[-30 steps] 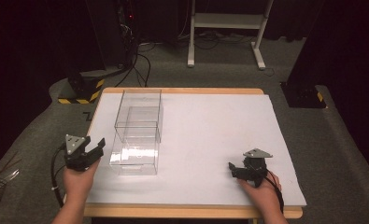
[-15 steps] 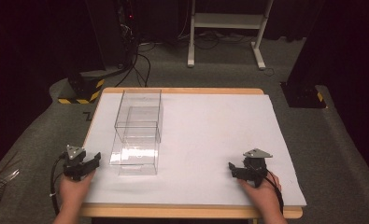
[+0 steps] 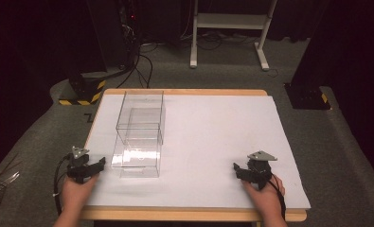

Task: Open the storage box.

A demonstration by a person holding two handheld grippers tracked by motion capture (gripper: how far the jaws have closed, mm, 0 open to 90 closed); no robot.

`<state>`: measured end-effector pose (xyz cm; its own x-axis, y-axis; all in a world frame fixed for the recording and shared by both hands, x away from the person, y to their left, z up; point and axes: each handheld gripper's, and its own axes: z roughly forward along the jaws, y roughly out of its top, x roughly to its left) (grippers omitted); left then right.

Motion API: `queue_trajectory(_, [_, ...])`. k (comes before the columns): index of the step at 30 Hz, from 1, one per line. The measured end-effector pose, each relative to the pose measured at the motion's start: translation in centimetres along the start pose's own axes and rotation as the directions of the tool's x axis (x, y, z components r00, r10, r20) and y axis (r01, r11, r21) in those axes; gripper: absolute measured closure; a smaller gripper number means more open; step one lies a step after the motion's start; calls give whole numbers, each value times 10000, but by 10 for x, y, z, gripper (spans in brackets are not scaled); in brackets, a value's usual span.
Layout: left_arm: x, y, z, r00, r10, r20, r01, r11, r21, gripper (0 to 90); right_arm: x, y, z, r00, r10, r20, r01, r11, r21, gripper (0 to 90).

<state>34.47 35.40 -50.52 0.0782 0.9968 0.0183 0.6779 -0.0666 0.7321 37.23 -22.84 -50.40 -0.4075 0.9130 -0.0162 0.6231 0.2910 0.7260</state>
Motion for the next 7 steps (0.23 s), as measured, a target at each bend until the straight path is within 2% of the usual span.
queue_trajectory(7, [1, 1, 0, 9999, 20, 113, -21, 10000, 62, 309, 0, 0, 0, 10000, 35, -28, -35, 10000, 4, 251])
